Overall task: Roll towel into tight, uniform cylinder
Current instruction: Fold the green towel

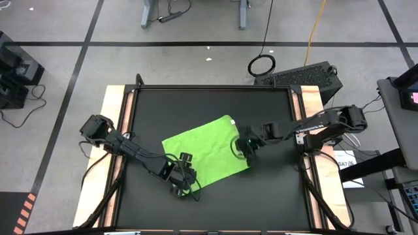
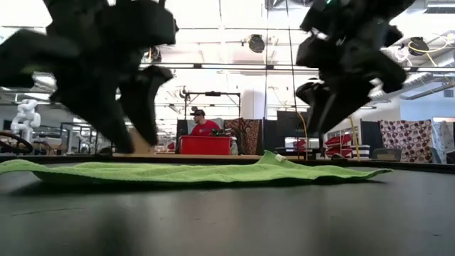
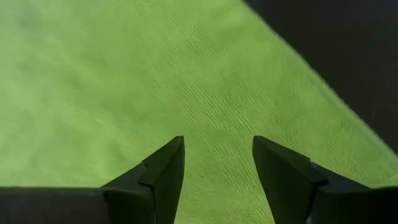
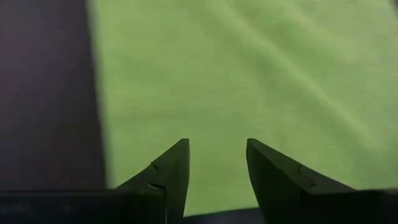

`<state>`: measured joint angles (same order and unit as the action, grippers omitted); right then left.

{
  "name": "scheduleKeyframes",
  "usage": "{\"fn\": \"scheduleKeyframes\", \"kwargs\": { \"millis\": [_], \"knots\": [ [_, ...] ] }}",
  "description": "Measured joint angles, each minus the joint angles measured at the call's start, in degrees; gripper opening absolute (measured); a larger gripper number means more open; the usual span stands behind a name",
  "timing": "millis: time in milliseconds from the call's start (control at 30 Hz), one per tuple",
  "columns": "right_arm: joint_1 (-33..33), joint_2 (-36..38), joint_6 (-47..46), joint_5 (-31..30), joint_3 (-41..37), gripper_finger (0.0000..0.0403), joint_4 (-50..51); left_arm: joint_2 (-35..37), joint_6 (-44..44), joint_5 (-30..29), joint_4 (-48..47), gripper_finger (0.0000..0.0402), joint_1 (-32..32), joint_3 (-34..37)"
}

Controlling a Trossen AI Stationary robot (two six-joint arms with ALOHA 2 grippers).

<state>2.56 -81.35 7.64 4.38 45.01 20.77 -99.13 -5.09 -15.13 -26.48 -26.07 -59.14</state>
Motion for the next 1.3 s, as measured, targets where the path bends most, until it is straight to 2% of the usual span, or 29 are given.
{"fn": "scheduleKeyframes", "kwargs": {
  "millis": [167,367,533,733,900,1067,1300],
  "knots": [
    [8.3,0.3,-1.0,-3.7,0.0,0.0150,2.6,3.2,1.1,-1.9,2.2,0.0198,-0.9,-0.1],
    [16.4,-0.1,-0.9,-8.5,0.0,0.0151,4.3,3.7,2.5,-1.9,3.4,0.0198,-5.2,-0.2],
    [20.6,-0.1,-1.0,-14.3,0.0,0.0165,5.8,3.7,-1.9,-0.9,3.1,0.0198,-9.0,-0.2],
    [21.5,-1.6,-1.7,-15.2,0.0,0.0199,6.5,2.7,-6.7,-0.8,1.2,0.0198,-13.0,-0.2],
    [21.5,-5.8,-1.2,-17.1,0.0,0.0207,7.0,0.7,-9.3,-2.6,0.0,0.0198,-15.8,-0.2],
    [21.1,-8.7,-0.6,-18.4,0.0,0.0197,6.9,-0.4,-10.9,-3.1,0.7,0.0198,-17.7,-0.2],
    [20.0,-9.5,0.8,-18.1,-1.4,0.0160,3.9,-2.7,-12.6,-3.0,1.2,0.0198,-19.1,0.3]
  ]
}}
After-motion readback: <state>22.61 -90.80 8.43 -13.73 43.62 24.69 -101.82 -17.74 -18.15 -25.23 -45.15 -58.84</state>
